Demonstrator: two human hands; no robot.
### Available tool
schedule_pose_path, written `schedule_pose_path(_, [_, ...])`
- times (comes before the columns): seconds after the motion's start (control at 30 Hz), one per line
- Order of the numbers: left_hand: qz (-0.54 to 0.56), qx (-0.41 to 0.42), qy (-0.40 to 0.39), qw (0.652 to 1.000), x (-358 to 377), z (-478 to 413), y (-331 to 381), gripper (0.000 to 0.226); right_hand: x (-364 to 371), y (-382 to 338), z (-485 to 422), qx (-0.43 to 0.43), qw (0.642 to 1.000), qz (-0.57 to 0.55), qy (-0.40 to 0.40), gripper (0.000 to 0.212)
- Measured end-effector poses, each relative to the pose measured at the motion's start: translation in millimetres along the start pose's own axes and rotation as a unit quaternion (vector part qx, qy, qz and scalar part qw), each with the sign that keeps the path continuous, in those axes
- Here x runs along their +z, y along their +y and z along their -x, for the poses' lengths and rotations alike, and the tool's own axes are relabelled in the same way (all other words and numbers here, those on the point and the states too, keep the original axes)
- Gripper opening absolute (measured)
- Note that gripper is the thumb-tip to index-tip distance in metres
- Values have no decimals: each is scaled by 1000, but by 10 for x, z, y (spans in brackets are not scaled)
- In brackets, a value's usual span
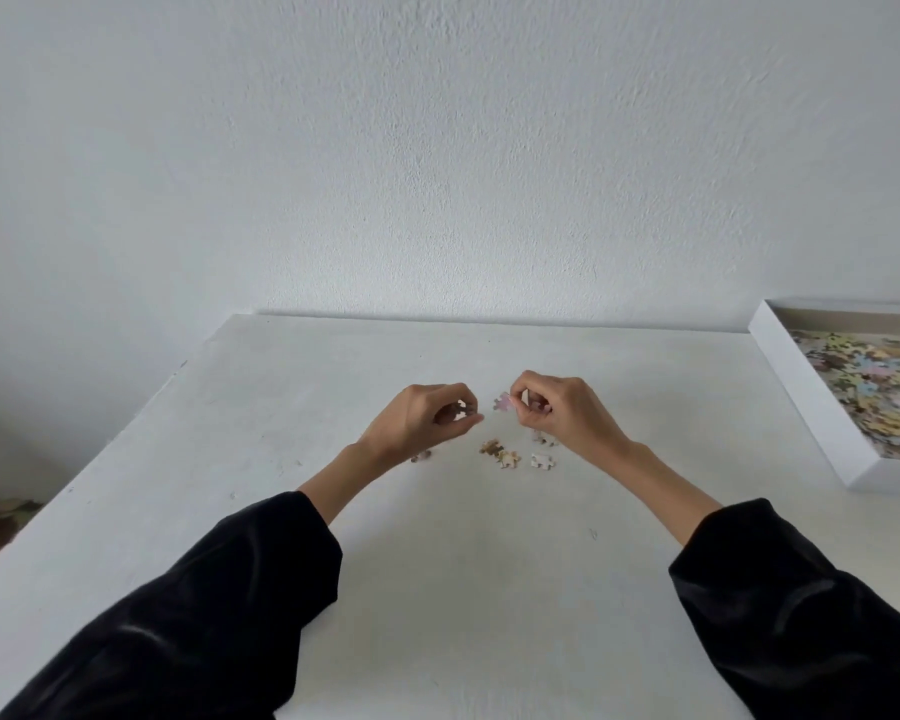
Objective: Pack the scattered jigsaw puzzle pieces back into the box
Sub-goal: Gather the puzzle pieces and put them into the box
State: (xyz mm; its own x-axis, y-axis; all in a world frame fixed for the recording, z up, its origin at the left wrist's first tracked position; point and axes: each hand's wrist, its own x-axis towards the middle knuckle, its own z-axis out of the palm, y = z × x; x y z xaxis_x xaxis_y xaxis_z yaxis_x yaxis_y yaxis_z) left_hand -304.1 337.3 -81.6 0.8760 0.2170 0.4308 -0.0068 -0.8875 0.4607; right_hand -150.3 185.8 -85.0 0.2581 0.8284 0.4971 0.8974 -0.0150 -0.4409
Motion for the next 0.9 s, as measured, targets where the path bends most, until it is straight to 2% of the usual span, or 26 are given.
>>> schedule_pose_path(0.4, [18, 12, 25, 999, 276, -514, 703, 14, -862, 267, 188, 39, 997, -5, 64, 11])
schedule_pose_path(0.73, [65, 77, -2, 995, 1118, -1315, 1655, 14, -1988, 971, 792, 49, 992, 68, 97, 10])
schedule_pose_path(0.9, [82, 124, -21, 989, 1569, -1663, 2113, 15, -2411, 1336, 1087, 59, 990, 88, 95, 16])
